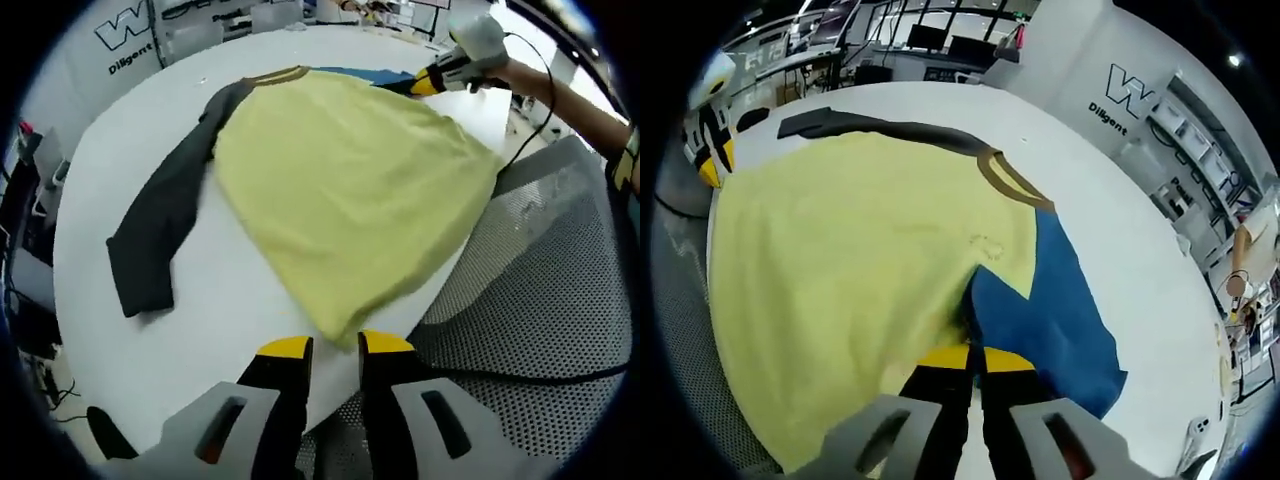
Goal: Fold the garment on the visible template until the final outline fits inside the template.
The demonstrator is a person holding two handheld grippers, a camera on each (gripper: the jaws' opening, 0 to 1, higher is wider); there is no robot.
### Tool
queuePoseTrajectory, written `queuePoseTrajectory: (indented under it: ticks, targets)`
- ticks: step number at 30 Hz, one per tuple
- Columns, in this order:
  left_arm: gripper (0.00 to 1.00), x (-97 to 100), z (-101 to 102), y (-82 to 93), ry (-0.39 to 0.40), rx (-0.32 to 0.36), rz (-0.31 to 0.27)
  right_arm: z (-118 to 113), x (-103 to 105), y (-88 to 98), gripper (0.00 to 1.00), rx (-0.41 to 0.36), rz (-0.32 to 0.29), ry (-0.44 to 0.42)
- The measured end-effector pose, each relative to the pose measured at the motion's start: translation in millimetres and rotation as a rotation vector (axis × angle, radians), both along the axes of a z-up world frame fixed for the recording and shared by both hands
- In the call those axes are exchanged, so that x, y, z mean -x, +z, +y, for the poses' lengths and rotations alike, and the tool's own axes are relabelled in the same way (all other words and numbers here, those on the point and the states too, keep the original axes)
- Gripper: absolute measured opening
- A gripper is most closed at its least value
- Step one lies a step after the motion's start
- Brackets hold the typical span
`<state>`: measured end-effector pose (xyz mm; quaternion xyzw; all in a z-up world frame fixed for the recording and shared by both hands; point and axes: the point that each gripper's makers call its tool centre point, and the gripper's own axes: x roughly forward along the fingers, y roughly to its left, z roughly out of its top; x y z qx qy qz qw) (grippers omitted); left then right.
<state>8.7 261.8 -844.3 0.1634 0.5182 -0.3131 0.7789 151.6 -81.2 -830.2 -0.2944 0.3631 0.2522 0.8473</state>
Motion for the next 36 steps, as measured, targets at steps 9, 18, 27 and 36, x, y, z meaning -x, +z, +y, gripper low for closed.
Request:
queuePoseTrajectory:
  ticks: [9,18,27,36]
  targets:
    - [0.08,1.3,-3.4,-9.8,0.064,0.059,0.029,0.4,-0.5,0.8,0.00,-0.007,-0.006,-0.005]
    - [0.04,8.6,-3.2,-2.1,0.087,0.096,0.071,-0.7,-1.4,4.2,0.00,-0.007,-0.015,-0.006]
    - [0.04,14.8,-1.2,1.5,0.097,0.138,0.169,-2.1,-1.6,5.6,0.00,-0.006,-0.018,-0.006]
    - [0.04,16.2,-0.1,-11.5,0.125,0.108,0.220,-0.7,-1.0,10.2,0.00,-0.011,-0.029,-0.008]
